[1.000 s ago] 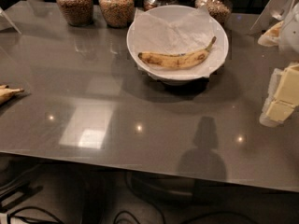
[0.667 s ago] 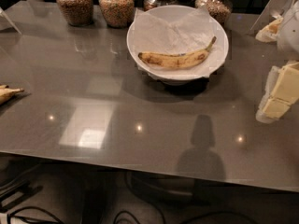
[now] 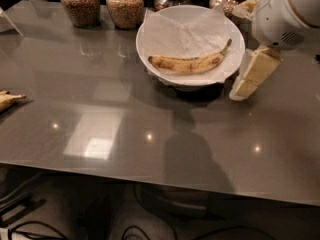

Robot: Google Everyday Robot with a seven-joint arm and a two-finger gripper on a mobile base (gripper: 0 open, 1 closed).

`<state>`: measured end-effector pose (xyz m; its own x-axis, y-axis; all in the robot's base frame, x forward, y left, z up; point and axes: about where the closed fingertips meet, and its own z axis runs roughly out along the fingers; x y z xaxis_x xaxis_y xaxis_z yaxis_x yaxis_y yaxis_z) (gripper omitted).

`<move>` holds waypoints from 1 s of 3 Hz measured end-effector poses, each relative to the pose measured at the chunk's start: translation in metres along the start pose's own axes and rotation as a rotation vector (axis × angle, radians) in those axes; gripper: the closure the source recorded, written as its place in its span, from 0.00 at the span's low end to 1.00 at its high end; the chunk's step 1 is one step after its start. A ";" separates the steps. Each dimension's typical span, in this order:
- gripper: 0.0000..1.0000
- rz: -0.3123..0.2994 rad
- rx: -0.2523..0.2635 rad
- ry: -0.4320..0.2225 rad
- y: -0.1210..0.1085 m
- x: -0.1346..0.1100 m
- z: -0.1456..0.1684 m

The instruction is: Pick banana from white bowl

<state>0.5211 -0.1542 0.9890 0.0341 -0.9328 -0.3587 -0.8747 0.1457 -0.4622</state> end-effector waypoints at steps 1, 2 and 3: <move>0.00 -0.075 0.050 -0.120 -0.040 -0.039 0.029; 0.00 -0.075 0.051 -0.120 -0.040 -0.039 0.029; 0.00 -0.127 0.102 -0.094 -0.052 -0.044 0.037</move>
Offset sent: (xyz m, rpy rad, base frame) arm 0.0375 0.0336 0.0075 0.0574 -0.0701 0.0809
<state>0.5828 -0.1086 0.9982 0.1905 -0.9119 -0.3636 -0.8070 0.0654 -0.5869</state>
